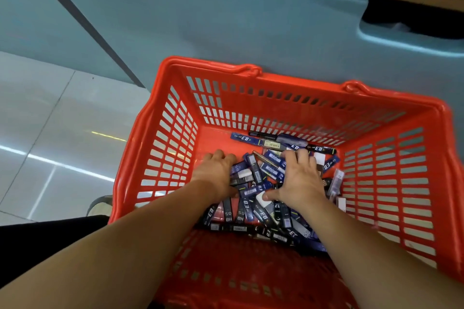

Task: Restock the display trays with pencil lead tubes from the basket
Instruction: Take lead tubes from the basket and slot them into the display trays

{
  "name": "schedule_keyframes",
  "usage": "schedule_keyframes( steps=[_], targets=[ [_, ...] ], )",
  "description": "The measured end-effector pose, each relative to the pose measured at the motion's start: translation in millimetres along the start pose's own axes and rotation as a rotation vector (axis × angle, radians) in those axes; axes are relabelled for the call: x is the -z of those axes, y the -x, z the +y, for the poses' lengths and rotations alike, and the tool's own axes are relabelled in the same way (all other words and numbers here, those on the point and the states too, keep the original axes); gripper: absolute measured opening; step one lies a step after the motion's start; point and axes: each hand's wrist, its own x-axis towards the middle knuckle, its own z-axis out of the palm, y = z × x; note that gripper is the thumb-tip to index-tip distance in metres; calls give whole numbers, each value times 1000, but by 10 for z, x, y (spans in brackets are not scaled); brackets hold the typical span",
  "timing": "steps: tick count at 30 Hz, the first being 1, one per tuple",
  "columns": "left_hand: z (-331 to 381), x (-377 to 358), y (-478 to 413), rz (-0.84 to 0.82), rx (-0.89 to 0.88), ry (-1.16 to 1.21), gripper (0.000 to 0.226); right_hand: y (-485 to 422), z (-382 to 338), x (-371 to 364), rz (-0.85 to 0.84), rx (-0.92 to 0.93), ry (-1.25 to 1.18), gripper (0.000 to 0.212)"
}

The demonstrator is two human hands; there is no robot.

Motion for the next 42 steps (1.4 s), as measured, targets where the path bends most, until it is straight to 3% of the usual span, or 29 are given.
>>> schedule_keyframes(
  steps=[3,8,12,19,24,28,33,38,42],
  targets=[
    [10,26,-12,-1,19,6,88,-39,-14,10,-15,-21,-18,116],
    [23,31,-7,37,94,177,48,-72,22,44,-42,-90,-127,97],
    [57,53,-28,2,127,234,38,-76,45,66,-77,-146,-286,93],
    [-16,163,98,4,137,374,36,-137,-14,145,-231,-175,-232,85],
    [-87,179,280,-14,140,455,41,-133,-144,223,-253,-218,-157,39],
    [-70,180,352,-8,141,565,38,-83,-210,159,-204,-211,-134,53],
    [2,261,415,-111,119,846,28,-44,-168,285,-175,-208,-344,46],
    [76,317,539,-149,56,881,26,96,-98,427,-168,-202,-456,45],
    [85,331,660,-146,20,914,26,275,-33,460,-119,-208,-480,29]
  ],
)
